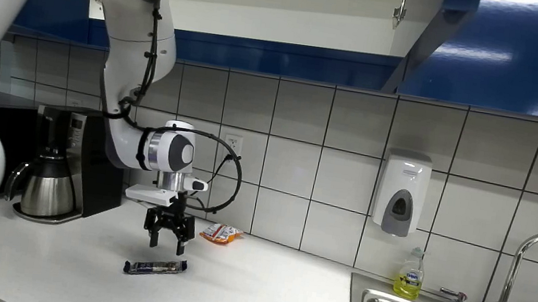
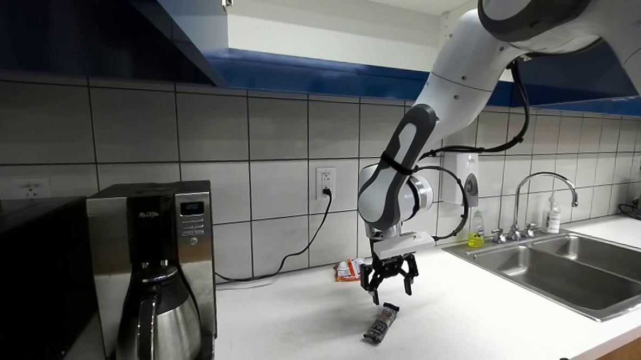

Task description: Pick up the granola bar and place it on the shelf above

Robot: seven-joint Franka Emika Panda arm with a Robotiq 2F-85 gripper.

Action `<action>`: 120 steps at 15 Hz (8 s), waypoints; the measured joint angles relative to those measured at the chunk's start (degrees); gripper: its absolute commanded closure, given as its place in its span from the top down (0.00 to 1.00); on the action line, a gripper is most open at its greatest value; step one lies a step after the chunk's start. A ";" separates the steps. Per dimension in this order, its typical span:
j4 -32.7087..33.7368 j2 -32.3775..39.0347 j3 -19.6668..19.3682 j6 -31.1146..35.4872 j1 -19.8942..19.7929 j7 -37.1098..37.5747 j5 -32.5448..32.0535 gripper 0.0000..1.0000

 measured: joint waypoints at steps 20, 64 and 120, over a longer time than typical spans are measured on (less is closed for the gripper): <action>0.10 2.28 -4.99 2.60 7.59 30.83 2.68 1.00; 2.46 8.03 -5.11 4.09 8.72 37.12 2.68 0.09; -24.82 -42.80 10.55 -7.69 5.40 12.41 -3.35 0.09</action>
